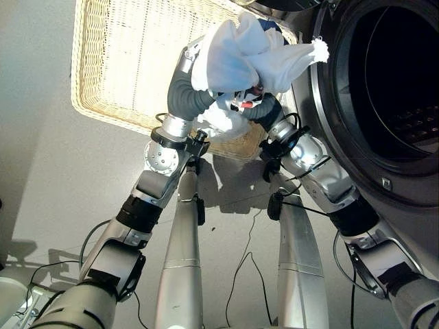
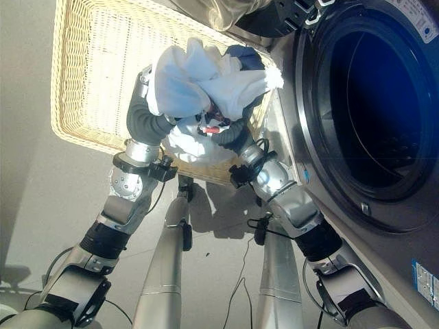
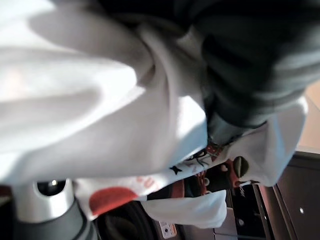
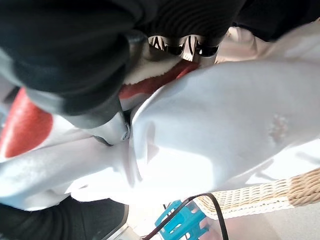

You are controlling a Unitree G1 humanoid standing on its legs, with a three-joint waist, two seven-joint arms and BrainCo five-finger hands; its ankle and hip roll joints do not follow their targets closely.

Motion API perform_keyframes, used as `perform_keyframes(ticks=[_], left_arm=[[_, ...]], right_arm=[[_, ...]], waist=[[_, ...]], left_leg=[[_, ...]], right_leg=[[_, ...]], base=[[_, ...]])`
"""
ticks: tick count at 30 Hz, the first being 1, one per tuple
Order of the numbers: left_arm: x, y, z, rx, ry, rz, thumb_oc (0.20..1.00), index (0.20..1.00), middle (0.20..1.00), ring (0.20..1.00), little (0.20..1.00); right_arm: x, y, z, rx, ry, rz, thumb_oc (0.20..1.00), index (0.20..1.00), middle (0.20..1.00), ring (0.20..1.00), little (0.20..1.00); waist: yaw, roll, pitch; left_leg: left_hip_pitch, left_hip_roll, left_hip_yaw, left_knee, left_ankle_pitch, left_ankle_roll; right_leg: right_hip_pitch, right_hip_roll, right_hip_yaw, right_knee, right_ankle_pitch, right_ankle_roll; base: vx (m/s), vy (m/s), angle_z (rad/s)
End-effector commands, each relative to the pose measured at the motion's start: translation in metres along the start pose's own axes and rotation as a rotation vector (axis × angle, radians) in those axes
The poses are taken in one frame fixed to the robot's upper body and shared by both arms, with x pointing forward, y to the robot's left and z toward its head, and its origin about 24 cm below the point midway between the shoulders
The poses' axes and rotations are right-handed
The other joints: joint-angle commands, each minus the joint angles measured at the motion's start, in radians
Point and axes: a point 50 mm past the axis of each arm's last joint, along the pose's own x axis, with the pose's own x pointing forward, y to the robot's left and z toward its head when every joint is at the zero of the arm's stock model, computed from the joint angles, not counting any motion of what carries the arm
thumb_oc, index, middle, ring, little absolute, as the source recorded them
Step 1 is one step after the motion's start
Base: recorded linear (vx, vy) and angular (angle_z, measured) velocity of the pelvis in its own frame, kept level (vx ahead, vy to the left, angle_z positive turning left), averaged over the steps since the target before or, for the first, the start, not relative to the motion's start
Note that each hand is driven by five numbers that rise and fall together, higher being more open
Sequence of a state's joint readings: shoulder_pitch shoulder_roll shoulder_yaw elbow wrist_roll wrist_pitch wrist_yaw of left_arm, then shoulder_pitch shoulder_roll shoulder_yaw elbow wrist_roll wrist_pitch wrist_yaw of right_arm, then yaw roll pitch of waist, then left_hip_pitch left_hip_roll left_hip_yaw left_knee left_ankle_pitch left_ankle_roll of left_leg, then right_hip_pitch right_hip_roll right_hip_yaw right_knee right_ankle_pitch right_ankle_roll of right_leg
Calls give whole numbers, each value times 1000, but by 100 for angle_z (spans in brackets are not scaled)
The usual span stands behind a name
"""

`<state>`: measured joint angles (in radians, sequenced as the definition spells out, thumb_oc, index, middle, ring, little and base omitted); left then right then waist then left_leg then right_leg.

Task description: Put the clothes into the washing machine.

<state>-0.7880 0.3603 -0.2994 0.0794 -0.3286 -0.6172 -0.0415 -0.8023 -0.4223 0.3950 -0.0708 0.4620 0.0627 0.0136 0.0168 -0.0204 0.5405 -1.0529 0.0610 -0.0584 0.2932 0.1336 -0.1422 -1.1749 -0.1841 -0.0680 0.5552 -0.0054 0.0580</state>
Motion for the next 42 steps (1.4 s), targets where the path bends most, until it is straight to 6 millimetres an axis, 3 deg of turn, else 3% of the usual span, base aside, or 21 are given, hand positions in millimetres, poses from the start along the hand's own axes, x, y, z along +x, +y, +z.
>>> perform_keyframes(ticks=[1, 5, 6, 7, 8, 13, 14, 15, 19, 20, 21, 24, 26, 27, 28, 29, 32, 35, 41, 42], left_arm=[[28, -34, 54, -64, -341, -132, 200, 200, 200, 200, 200], [29, -33, 50, -13, -300, -45, 200, 200, 200, 200, 200], [28, -31, 48, 3, -286, -15, 338, 338, 338, 338, 338], [27, -27, 43, 28, -246, 66, 765, 765, 765, 765, 765], [25, -23, 38, 42, -205, 131, 1000, 1000, 1000, 1000, 1000], [14, -11, 26, 45, -118, 275, 1000, 1000, 1000, 1000, 1000], [10, -11, 23, 49, -98, 289, 1000, 1000, 1000, 1000, 1000], [11, -10, 23, 67, -96, 294, 1000, 1000, 1000, 1000, 1000], [4, -6, 12, 148, 7, 299, 1000, 1000, 1000, 1000, 1000], [6, -6, 14, 153, 0, 296, 1000, 1000, 1000, 1000, 1000], [3, -6, 10, 158, 24, 297, 1000, 1000, 1000, 1000, 1000], [2, -4, 8, 185, 55, 301, 1000, 1000, 1000, 1000, 1000], [3, 0, 6, 219, 73, 311, 1000, 1000, 1000, 1000, 1000], [0, 0, 4, 219, 91, 313, 1000, 1000, 1000, 1000, 1000], [2, 3, 5, 227, 87, 314, 1000, 1000, 1000, 1000, 1000], [-1, 2, 3, 224, 101, 316, 1000, 1000, 1000, 1000, 1000], [-1, 6, 2, 248, 119, 320, 1000, 1000, 1000, 1000, 1000], [-8, 10, -1, 261, 146, 370, 1000, 1000, 1000, 1000, 1000], [-13, 20, -1, 272, 130, 477, 1000, 1000, 1000, 1000, 1000], [-16, 20, -3, 269, 141, 488, 1000, 1000, 1000, 1000, 1000]], right_arm=[[4, 24, 15, 53, -100, 88, 200, 200, 200, 200, 200], [4, 23, 18, 70, -131, 67, 200, 200, 200, 200, 200], [4, 23, 18, 74, -135, 68, 200, 200, 200, 200, 200], [3, 23, 19, 87, -142, 65, 200, 200, 200, 200, 200], [3, 23, 20, 95, -147, 63, 200, 200, 200, 200, 200], [0, 20, 21, 113, -172, 34, 200, 200, 200, 200, 200], [-1, 20, 18, 122, -165, 26, 200, 200, 200, 200, 200], [-1, 18, 22, 113, -183, 20, 200, 200, 200, 200, 200], [-8, 7, 28, 130, -255, -67, 200, 200, 200, 200, 200], [-7, 6, 30, 127, -264, -67, 200, 200, 200, 200, 200], [-9, 5, 29, 138, -267, -82, 200, 200, 200, 200, 200], [-12, 0, 33, 145, -310, -113, 200, 200, 200, 200, 200], [-15, -8, 45, 133, -382, -152, 200, 200, 200, 200, 200], [-17, -8, 43, 136, -382, -163, 200, 200, 200, 200, 200], [-18, -11, 48, 129, -415, -171, 200, 200, 200, 200, 200], [-19, -11, 46, 135, -407, -176, 200, 200, 200, 200, 200], [-25, -16, 59, 120, -494, -204, 200, 200, 200, 200, 200], [-32, -18, 63, 113, -541, -224, 200, 200, 200, 200, 200], [-36, -19, 73, 90, -606, -235, 200, 200, 200, 200, 200], [-38, -19, 71, 95, -599, -240, 200, 200, 200, 200, 200]], waist=[[2, 30, -21], [2, 31, -21], [2, 31, -21], [3, 31, -21], [5, 32, -21], [12, 34, -21], [14, 35, -21], [14, 35, -21], [16, 42, -21], [16, 41, -21], [16, 43, -21], [15, 45, -21], [11, 47, -21], [11, 48, -21], [9, 48, -21], [10, 48, -21], [5, 50, -21], [2, 51, -21], [-1, 48, -21], [0, 49, -21]], left_leg=[[-21, -88, -14, 69, -46, 74], [-26, -91, -16, 73, -46, 75], [-27, -91, -17, 72, -45, 75], [-30, -92, -19, 74, -44, 75], [-29, -92, -20, 73, -44, 76], [-28, -95, -24, 75, -46, 77], [-2, -94, -27, 80, -71, 75], [-29, -96, -25, 75, -45, 76], [-7, -93, -25, 78, -61, 77], [-28, -95, -23, 76, -43, 78], [-3, -93, -25, 82, -68, 76], [-3, -90, -21, 82, -67, 77], [-29, -87, -14, 76, -41, 79], [-3, -86, -17, 80, -65, 77], [-29, -85, -13, 76, -42, 79], [-3, -84, -15, 81, -66, 77], [-27, -81, -9, 75, -43, 79], [0, -78, -9, 78, -66, 77], [-26, -75, -4, 75, -43, 78], [-2, -74, -7, 80, -66, 76]], right_leg=[[51, 37, -76, -111, 102, 65], [47, 38, -75, -110, 103, 65], [46, 39, -75, -110, 103, 65], [44, 39, -75, -109, 103, 65], [45, 38, -76, -110, 103, 65], [51, 32, -84, -113, 98, 67], [75, 34, -77, -104, 74, 75], [52, 30, -86, -115, 98, 67], [72, 29, -83, -106, 82, 77], [54, 26, -89, -113, 100, 70], [76, 28, -81, -101, 76, 79], [77, 28, -81, -103, 76, 80], [53, 23, -87, -109, 101, 74], [75, 26, -79, -99, 78, 83], [52, 23, -86, -107, 101, 75], [74, 25, -78, -97, 78, 84], [52, 21, -83, -103, 100, 78], [75, 25, -73, -93, 79, 87], [51, 24, -79, -99, 100, 79], [72, 26, -72, -89, 78, 87]], base=[[0, 0, 0], [0, 0, 0], [0, 0, 0], [0, 0, 0], [0, 0, 0], [8, -5, 0], [0, 0, 0], [0, 0, 0], [3, -7, 7], [43, -3, 10], [2, 7, 7], [1, 14, 3], [-16, 39, 0], [0, 0, 0], [39, 6, -3], [0, 0, 0], [-13, 10, 0], [24, 7, -1], [-12, 4, -1], [0, 0, 0]])
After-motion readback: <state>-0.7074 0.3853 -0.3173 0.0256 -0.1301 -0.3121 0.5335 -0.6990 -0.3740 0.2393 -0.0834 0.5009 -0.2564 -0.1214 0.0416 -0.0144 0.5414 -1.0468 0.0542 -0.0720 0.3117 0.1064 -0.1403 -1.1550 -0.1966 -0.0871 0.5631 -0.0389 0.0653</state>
